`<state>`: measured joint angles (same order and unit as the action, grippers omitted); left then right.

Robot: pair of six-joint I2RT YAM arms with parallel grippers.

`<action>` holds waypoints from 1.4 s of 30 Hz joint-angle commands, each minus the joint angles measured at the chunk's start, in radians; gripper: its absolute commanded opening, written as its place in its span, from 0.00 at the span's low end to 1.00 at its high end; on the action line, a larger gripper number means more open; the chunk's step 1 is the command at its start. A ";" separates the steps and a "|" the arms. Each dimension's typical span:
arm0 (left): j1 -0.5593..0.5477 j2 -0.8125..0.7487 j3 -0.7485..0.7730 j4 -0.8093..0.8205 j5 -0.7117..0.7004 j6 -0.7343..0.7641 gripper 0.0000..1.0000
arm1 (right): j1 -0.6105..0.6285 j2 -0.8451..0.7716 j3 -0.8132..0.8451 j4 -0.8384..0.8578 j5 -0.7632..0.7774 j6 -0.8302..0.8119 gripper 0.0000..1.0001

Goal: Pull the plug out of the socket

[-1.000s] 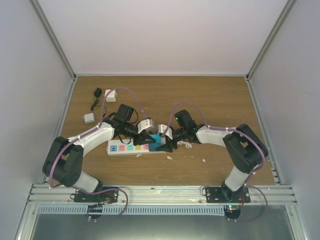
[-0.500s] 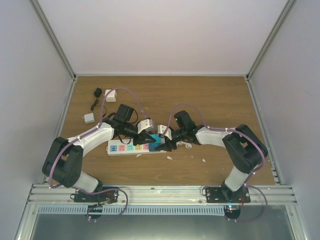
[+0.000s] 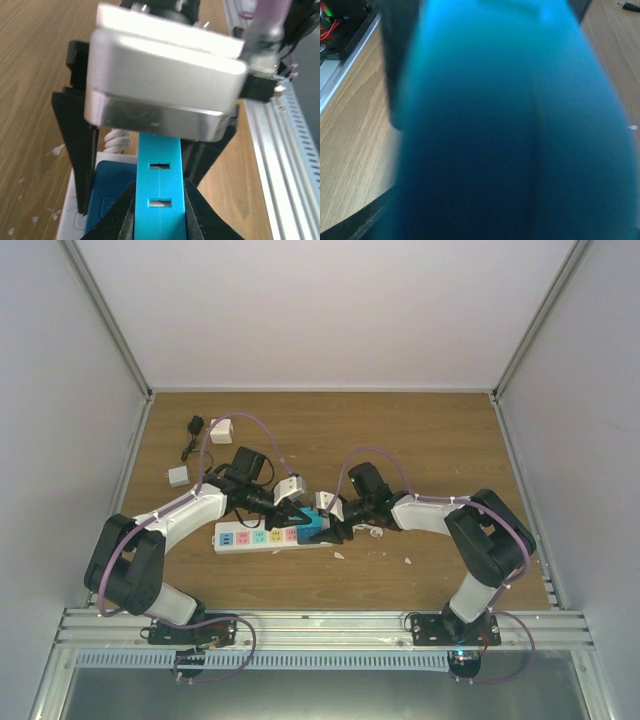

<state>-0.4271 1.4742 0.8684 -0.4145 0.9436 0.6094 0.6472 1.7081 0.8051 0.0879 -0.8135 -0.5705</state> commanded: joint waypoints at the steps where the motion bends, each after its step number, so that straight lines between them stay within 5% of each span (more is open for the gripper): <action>1: 0.003 -0.028 0.051 0.007 0.156 -0.014 0.14 | 0.003 0.026 -0.020 0.003 0.041 -0.015 0.46; 10: 0.008 -0.032 0.055 -0.014 0.154 0.001 0.14 | 0.001 0.031 -0.015 -0.009 0.037 -0.018 0.46; 22: 0.123 -0.123 -0.018 -0.055 0.081 0.045 0.14 | -0.001 0.013 -0.014 -0.025 0.015 -0.017 0.71; 42: 0.171 -0.246 0.069 -0.271 0.155 0.156 0.18 | -0.023 -0.159 0.138 -0.248 -0.096 -0.002 0.81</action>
<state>-0.2604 1.2373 0.8925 -0.6365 1.0370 0.7258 0.6376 1.6402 0.8989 -0.0902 -0.8600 -0.5709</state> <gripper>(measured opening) 0.185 0.815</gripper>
